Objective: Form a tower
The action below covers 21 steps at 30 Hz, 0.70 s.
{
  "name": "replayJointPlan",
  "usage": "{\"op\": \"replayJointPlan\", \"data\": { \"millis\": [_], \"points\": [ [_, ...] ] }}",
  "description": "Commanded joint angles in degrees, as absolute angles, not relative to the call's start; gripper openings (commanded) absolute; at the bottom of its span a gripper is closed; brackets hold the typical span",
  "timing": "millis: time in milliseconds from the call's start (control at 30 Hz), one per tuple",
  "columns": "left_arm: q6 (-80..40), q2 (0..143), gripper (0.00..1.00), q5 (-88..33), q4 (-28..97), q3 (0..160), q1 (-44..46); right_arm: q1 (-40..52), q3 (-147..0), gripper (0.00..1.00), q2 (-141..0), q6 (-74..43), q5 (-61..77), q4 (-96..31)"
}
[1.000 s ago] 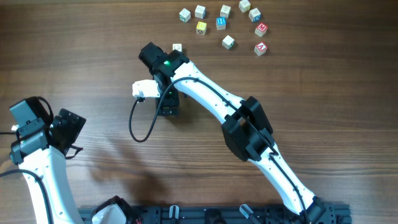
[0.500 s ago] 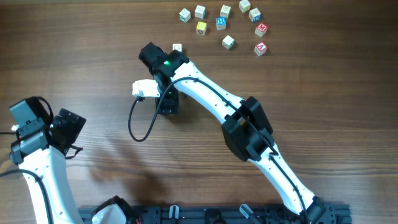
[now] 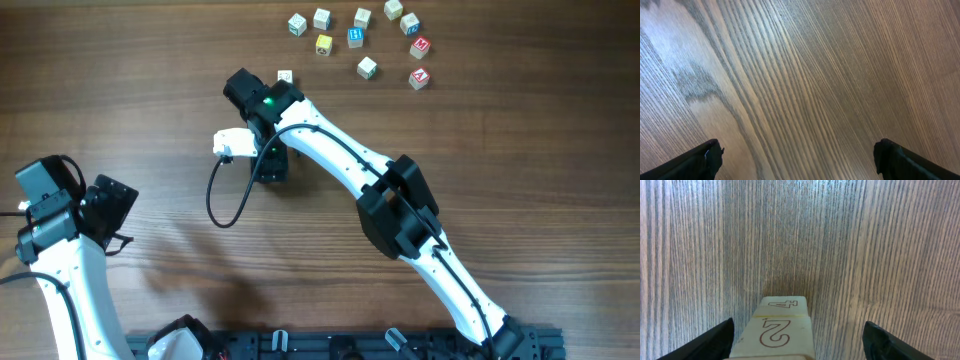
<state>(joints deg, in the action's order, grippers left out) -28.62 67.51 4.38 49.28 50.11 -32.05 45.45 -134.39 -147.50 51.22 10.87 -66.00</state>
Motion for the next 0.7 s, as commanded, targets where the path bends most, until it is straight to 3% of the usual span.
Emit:
{"op": "replayJointPlan", "data": {
  "millis": [0, 100, 167, 667],
  "points": [
    [-29.2, 67.1, 1.0, 4.1, 49.1, 50.3, -32.4, 45.3, -134.5, 0.79, -148.6, 50.8, 12.0, -66.3],
    [-29.2, 67.1, 1.0, 4.1, 49.1, 50.3, -32.4, 45.3, -134.5, 0.72, -148.7, 50.8, 12.1, -66.3],
    [-29.2, 67.1, 1.0, 4.1, 49.1, 50.3, -32.4, 45.3, -134.5, 0.58, -148.7, 50.8, 12.5, -66.3],
    [-29.2, 67.1, 1.0, 4.1, 49.1, 50.3, -32.4, 45.3, -134.5, 0.48, -148.7, 49.8, 14.0, -66.6]
  ]
}}
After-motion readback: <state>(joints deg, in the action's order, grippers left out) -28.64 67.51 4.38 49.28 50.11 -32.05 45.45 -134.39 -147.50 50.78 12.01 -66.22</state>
